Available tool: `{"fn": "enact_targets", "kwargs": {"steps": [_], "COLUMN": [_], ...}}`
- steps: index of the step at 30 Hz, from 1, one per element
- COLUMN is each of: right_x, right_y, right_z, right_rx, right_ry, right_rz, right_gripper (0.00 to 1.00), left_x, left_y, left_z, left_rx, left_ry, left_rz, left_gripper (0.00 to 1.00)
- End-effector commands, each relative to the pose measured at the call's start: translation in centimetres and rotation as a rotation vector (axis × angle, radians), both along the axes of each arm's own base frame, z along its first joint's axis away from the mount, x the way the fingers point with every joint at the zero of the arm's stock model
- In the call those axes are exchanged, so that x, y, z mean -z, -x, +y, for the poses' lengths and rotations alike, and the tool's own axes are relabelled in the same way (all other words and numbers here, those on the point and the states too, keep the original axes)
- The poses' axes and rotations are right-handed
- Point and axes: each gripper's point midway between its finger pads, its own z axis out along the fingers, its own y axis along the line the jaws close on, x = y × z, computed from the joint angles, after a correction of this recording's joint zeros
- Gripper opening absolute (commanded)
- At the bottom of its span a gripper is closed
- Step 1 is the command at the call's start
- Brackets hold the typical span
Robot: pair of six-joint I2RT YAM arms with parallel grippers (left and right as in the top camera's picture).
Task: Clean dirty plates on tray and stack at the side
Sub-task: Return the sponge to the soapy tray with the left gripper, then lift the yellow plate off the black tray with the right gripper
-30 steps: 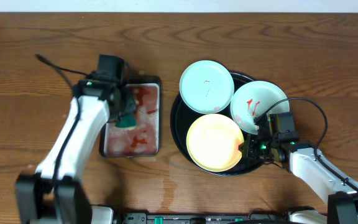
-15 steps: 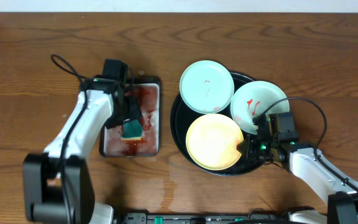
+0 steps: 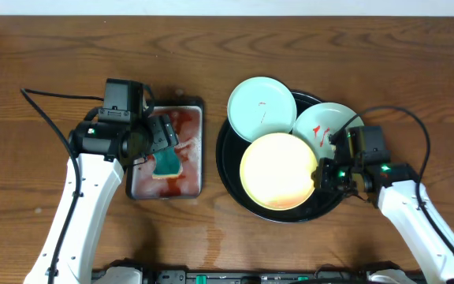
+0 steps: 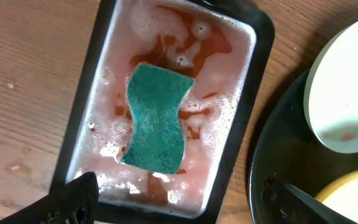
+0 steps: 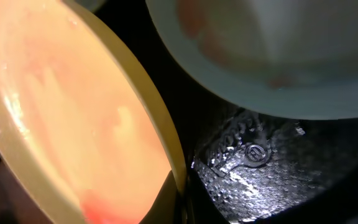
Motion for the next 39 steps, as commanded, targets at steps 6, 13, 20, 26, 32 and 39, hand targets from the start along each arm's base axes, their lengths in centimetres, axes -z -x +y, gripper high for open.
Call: {"fn": "enact_targets", "kwargs": {"steps": [6,13,20,26,32,39], "right_x": [-3.8,-6.0,-7.3,-9.3,-10.9,-13.4], "right_y": [-2.9,-3.1,-2.5,-2.6,-2.5,-2.9], "right_z": [-2.6,-4.8,-3.0,-2.1,-1.0,0.3], "right_rx": [0.004,-0.02,-0.126,-0.167,-0.195,-0.198], "right_ry": [0.182,0.528,0.725,0.9,1.0,1.01], "right_rz": [-0.119,-0.181,-0.276,-0.409,-0.512,-0.597], "right_gripper": [0.01,0.01,0.01,0.01,0.01,0.01], "left_x": [-0.8,-0.8,-0.8,-0.8,-0.8,-0.8], "left_y": [-0.4,-0.4,-0.4,-0.4,-0.4,-0.4], "left_z": [0.1,0.1,0.1,0.1,0.1,0.1], "left_rx": [0.003,0.003,0.003,0.003,0.003,0.003], "left_ry": [-0.003,-0.003,-0.003,-0.003,-0.003,-0.003], "left_rz": [-0.021,-0.021,-0.021,-0.021,-0.021,-0.021], "left_gripper": [0.85,0.85,0.85,0.86,0.86,0.86]}}
